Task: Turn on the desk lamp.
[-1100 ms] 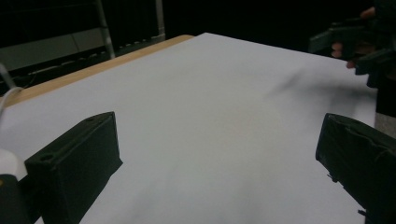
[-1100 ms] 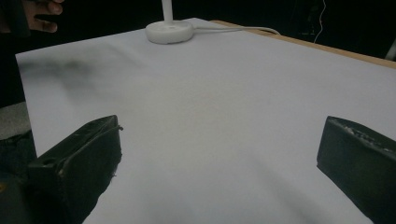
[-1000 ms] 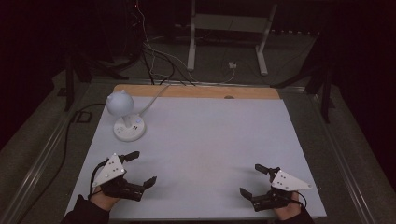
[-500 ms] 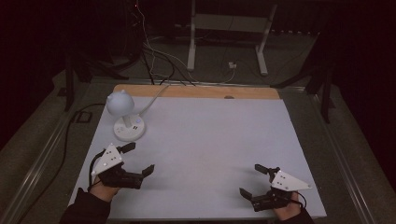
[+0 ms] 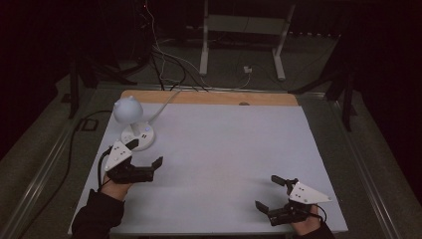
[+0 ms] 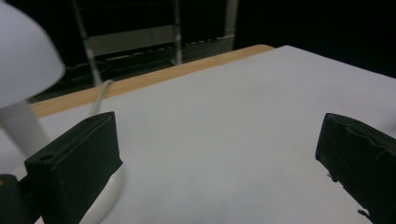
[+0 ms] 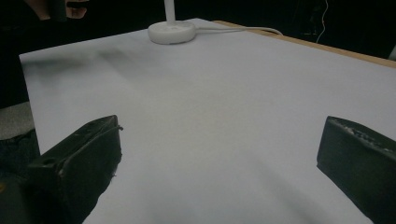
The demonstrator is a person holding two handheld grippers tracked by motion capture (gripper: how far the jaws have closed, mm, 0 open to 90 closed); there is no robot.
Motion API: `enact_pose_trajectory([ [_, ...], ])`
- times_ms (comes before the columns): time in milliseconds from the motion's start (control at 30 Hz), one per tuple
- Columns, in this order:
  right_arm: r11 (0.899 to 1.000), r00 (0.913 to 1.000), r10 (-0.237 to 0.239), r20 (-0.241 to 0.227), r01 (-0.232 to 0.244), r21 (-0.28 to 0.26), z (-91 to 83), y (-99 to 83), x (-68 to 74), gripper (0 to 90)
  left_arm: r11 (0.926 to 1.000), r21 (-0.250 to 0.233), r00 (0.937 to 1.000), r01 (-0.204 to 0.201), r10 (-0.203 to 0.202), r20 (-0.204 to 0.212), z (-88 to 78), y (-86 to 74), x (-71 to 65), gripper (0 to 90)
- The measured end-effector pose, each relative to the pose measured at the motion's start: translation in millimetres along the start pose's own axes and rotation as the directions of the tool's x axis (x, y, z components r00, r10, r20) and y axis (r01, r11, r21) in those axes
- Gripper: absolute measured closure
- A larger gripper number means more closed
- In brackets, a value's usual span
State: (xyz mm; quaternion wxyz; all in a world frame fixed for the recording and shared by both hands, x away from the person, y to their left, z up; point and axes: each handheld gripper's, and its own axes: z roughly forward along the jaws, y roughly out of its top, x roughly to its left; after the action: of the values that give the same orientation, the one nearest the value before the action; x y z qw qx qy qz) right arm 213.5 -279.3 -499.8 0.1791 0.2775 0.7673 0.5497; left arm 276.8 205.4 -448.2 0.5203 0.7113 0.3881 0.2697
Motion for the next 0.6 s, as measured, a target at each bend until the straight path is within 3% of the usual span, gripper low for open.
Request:
enact_pose_trajectory([
  [167, 1.0, 1.0, 0.003, -0.002, -0.003, -0.001, -0.1, 0.0, 0.0, 0.0, 0.9994, -0.011, 0.9981, 0.032, -0.033, -0.053, 4.4, 1.3, 5.4, 0.4],
  [333, 1.0, 1.0, 0.003, 0.004, -0.003, -0.004, -0.4, 0.0, -0.4, 0.0, 0.9987, -0.022, 0.996, 0.047, -0.048, -0.075, 9.2, 1.5, 10.4, 0.4],
  [433, 1.0, 1.0, 0.006, 0.004, -0.006, -0.006, -0.7, -0.1, -0.5, 0.0, 0.9987, -0.023, 0.9921, 0.045, -0.047, -0.116, 12.8, 1.9, 12.6, 0.4],
  [500, 1.0, 1.0, 0.005, 0.005, -0.005, -0.004, -0.5, -0.2, -0.7, 0.0, 0.9979, -0.027, 0.9835, 0.06, -0.063, -0.17, 16.9, 1.9, 14.9, 0.4],
  [600, 1.0, 1.0, 0.005, 0.005, -0.005, -0.002, -0.2, -0.3, -0.6, 0.0, 0.9966, -0.029, 0.9795, 0.077, -0.081, -0.184, 19.9, 1.5, 17.5, 0.4],
])
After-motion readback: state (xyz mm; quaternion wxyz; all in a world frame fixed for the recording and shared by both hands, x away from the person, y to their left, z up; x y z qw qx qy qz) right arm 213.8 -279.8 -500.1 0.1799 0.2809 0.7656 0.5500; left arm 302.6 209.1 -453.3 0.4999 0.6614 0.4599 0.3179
